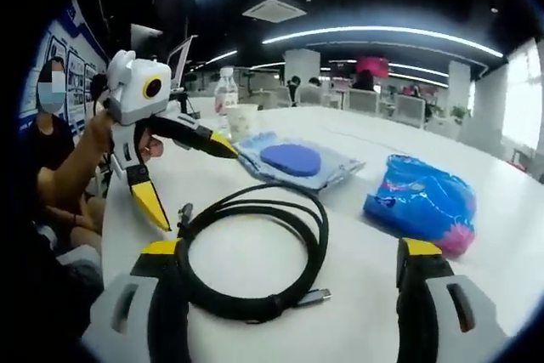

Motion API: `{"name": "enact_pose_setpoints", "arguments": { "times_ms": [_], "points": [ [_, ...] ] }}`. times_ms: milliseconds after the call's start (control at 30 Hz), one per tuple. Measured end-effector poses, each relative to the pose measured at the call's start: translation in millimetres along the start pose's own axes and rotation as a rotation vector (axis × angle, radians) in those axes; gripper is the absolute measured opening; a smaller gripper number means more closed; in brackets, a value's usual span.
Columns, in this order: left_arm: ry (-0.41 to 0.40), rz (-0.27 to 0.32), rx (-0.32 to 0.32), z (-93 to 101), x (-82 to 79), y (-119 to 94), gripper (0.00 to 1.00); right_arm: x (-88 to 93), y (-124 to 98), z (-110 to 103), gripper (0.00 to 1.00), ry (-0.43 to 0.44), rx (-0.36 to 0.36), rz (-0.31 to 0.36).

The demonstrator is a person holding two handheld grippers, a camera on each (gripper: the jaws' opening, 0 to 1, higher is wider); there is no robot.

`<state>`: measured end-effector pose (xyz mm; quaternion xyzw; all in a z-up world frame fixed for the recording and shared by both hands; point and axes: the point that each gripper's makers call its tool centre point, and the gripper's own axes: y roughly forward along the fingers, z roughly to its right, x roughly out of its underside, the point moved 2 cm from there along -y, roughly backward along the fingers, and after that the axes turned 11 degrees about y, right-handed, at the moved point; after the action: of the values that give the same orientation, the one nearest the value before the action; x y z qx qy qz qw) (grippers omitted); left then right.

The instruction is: Arrange the tabletop items into an orderly group along one side of the table until the central work area is clear of visible clutter.

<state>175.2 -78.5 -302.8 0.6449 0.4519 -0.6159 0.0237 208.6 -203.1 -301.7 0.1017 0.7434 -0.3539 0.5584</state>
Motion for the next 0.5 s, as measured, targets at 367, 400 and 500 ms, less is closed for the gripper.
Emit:
{"name": "enact_pose_setpoints", "arguments": {
  "times_ms": [367,400,500],
  "points": [
    [-0.044,0.007,-0.014,-14.9,4.2,-8.8,0.98,0.6,-0.1,-2.7,1.0,0.027,-0.019,0.011],
    [-0.046,0.008,-0.015,-15.0,4.5,-9.1,1.0,0.5,-0.3,-2.6,1.0,0.028,-0.019,0.012],
    [-0.066,0.019,-0.023,-16.8,5.8,-11.6,1.0,-1.8,-4.0,-2.3,1.0,0.039,-0.018,0.028]
  ]
}}
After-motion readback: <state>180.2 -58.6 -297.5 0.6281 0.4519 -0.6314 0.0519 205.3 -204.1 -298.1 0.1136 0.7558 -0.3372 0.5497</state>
